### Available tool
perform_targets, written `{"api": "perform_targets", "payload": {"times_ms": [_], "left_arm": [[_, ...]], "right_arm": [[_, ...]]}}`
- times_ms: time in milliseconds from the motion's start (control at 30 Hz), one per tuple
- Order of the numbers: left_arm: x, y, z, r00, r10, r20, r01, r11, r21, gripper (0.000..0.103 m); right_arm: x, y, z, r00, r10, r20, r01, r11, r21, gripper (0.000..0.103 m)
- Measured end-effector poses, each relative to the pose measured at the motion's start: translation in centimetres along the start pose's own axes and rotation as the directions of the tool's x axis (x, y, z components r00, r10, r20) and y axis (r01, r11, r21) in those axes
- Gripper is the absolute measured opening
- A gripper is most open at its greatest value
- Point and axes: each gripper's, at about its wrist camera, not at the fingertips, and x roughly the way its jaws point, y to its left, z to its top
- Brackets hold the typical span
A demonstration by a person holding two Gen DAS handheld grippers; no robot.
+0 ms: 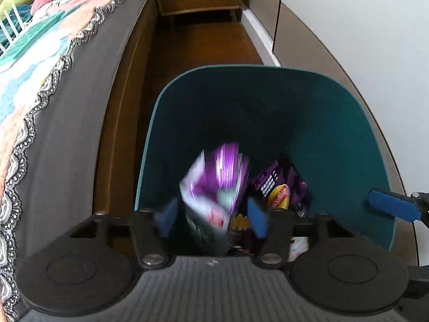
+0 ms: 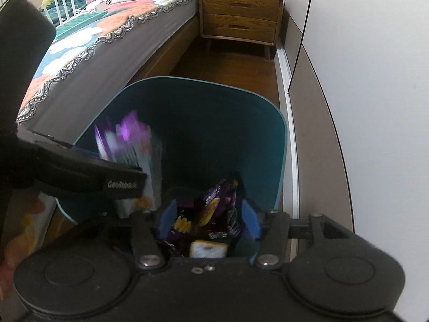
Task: Collect trash
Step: 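Withdraw both open tools from the wastebasket toward the trash at its base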
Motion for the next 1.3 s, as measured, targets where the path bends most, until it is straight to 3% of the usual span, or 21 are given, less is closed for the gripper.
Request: {"api": "perform_targets", "payload": {"times_ms": [233,467,833,1000,1167,1233,1300], "left_arm": [[-3.9,0.1,-1.1,0.999,0.006,0.037,-0.006,1.000,0.001,0.065],[-9.4,1.3,-2.7,0.997,-0.004,0.083,0.005,1.000,-0.013,0.065],[-16.8,3.0,-7.6,0.991,-0.028,0.128,0.033,0.999,-0.040,0.065],[-17.6,3.9,-10.6,0.992,-0.046,0.115,0.052,0.997,-0.053,0.065],[-16.0,4.5,-14.1,0.997,-0.038,0.069,0.043,0.997,-0.068,0.065],[-14.9,4.5,-15.7,0.998,0.003,0.060,0.002,0.997,-0.075,0.076],[-13.7,4.6,-17.0,0.998,0.034,0.053,-0.030,0.995,-0.091,0.079]], "right_arm": [[-3.1,0.1,-0.5,1.000,-0.004,0.027,0.004,1.000,0.006,0.063],[-7.9,0.8,-1.2,0.999,-0.022,0.049,0.022,1.000,-0.005,0.064],[-14.3,2.3,-3.8,0.996,-0.003,0.093,0.002,1.000,0.010,0.072],[-14.8,3.2,-6.4,0.996,0.017,0.083,-0.017,1.000,-0.007,0.076],[-13.2,3.3,-9.3,0.998,0.037,0.041,-0.038,0.999,0.026,0.078],[-11.9,3.5,-10.5,0.999,0.041,0.009,-0.041,0.998,0.040,0.081],[-10.4,3.6,-11.8,0.998,0.057,-0.021,-0.055,0.997,0.058,0.085]]}}
